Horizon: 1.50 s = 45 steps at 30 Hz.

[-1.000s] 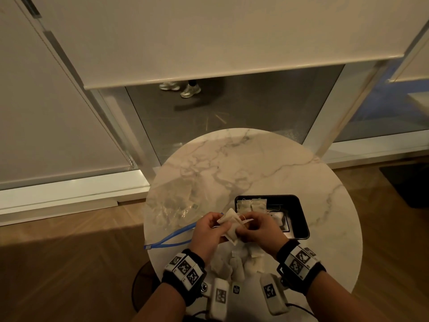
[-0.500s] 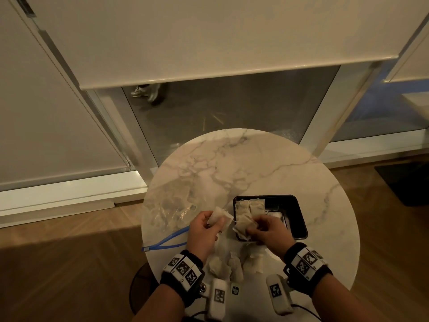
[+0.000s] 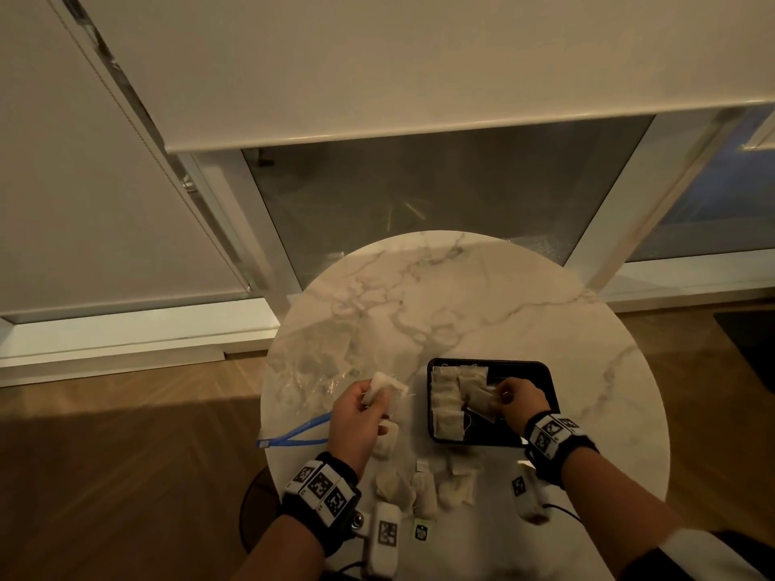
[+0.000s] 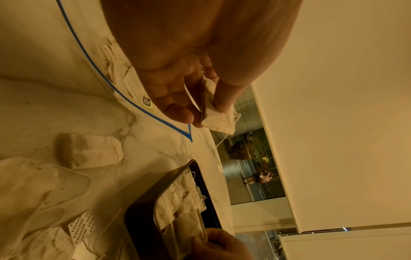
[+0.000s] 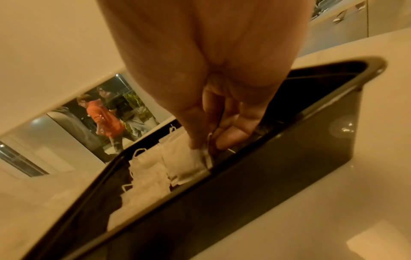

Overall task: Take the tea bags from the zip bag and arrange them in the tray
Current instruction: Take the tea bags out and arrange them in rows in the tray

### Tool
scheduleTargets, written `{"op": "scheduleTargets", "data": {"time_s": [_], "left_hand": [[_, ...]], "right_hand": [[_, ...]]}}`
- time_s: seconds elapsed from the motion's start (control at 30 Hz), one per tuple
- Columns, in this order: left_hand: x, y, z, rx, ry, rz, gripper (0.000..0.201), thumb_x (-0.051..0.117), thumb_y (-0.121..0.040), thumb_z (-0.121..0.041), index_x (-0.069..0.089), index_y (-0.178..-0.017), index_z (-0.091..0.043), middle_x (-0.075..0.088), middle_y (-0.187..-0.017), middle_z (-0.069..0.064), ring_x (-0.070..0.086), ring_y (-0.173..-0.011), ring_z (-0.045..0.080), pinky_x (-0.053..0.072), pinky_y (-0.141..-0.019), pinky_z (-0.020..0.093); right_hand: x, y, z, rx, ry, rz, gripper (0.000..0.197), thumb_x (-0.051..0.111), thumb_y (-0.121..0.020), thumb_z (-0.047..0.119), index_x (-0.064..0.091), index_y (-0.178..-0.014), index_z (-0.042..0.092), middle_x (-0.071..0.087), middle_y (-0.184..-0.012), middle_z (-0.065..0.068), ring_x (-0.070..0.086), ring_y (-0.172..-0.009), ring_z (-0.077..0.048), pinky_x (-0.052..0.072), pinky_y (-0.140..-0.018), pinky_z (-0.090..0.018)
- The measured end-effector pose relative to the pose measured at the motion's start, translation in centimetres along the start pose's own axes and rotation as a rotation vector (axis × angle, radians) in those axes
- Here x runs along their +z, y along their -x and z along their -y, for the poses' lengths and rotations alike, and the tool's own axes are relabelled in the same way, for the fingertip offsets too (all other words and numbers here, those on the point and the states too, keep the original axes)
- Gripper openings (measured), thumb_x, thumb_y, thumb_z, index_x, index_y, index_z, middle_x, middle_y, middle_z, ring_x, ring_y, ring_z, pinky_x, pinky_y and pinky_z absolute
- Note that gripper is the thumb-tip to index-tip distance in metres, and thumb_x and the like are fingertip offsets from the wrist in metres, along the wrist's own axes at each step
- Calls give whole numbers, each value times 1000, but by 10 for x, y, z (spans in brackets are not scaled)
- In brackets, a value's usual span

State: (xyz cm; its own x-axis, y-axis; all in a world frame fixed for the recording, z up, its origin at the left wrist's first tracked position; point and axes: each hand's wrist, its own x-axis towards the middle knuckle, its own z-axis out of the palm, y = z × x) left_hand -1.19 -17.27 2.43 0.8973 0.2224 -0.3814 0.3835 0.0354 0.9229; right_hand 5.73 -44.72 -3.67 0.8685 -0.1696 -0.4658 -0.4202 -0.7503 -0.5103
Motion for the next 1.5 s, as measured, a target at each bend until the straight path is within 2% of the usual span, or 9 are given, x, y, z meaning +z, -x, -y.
{"op": "scheduleTargets", "data": {"time_s": [0.27,0.5,0.67,0.8,1.1,1.2,1.3,1.4,1.5], "left_hand": [[1,-3,-1,-11,22,-9,10,62,-97,-20,68,-105,-17,68,-104,23,64,-80,24,57,-70,38],[4,-1,-5,2,-8,-9,8,61,-98,-20,66,-104,-18,67,-106,22,64,-83,24,57,-66,30],[8,-1,-5,-2,-18,-9,8,60,-98,-18,66,-104,-18,68,-104,17,64,-80,19,57,-63,27],[8,-1,-6,3,1,-8,9,61,-98,-18,66,-106,-17,68,-103,15,64,-80,19,57,-63,27],[11,-1,-10,-31,164,-42,9,61,-97,-9,66,-103,-5,66,-108,21,66,-92,28,61,-76,37],[11,3,-11,-27,133,16,9,64,-95,-12,69,-102,-9,69,-105,15,68,-95,25,61,-76,35],[10,6,-10,24,-5,49,9,70,-91,-17,73,-100,-16,74,-95,7,68,-83,14,53,-63,21],[11,10,-11,48,-33,72,9,75,-87,-14,76,-96,-12,76,-84,5,65,-67,3,45,-54,14],[12,13,-11,26,-28,136,11,76,-87,-13,77,-97,-12,77,-83,6,63,-65,5,48,-55,17]], "right_hand": [[10,-29,7,7,74,63,18,73,-83,17,70,-101,16,70,-98,-6,66,-94,-25,54,-83,-32],[15,-34,9,-14,44,50,25,74,-82,17,69,-107,15,69,-102,-7,65,-97,-25,52,-82,-29],[13,-33,10,-5,-30,7,20,74,-80,12,69,-99,17,70,-97,-7,65,-92,-25,56,-85,-35],[12,-31,8,-17,-44,-26,23,73,-78,14,62,-87,32,69,-89,-1,65,-84,-22,58,-80,-38],[0,-1,24,-24,-405,-133,12,70,-86,21,62,-94,23,67,-91,-3,67,-80,-22,59,-78,-41],[-1,24,38,-57,-542,-93,4,68,-88,24,65,-91,24,70,-89,-5,69,-73,-22,59,-65,-38],[-3,53,55,-142,-633,66,8,68,-90,21,68,-96,15,69,-93,-10,65,-69,-17,51,-55,-25],[-3,76,64,-200,-617,256,16,72,-87,27,70,-101,19,71,-92,-6,67,-70,-16,51,-56,-26],[0,88,67,-256,-612,291,22,75,-85,25,72,-105,19,73,-87,-1,66,-71,-12,51,-58,-24]]}}
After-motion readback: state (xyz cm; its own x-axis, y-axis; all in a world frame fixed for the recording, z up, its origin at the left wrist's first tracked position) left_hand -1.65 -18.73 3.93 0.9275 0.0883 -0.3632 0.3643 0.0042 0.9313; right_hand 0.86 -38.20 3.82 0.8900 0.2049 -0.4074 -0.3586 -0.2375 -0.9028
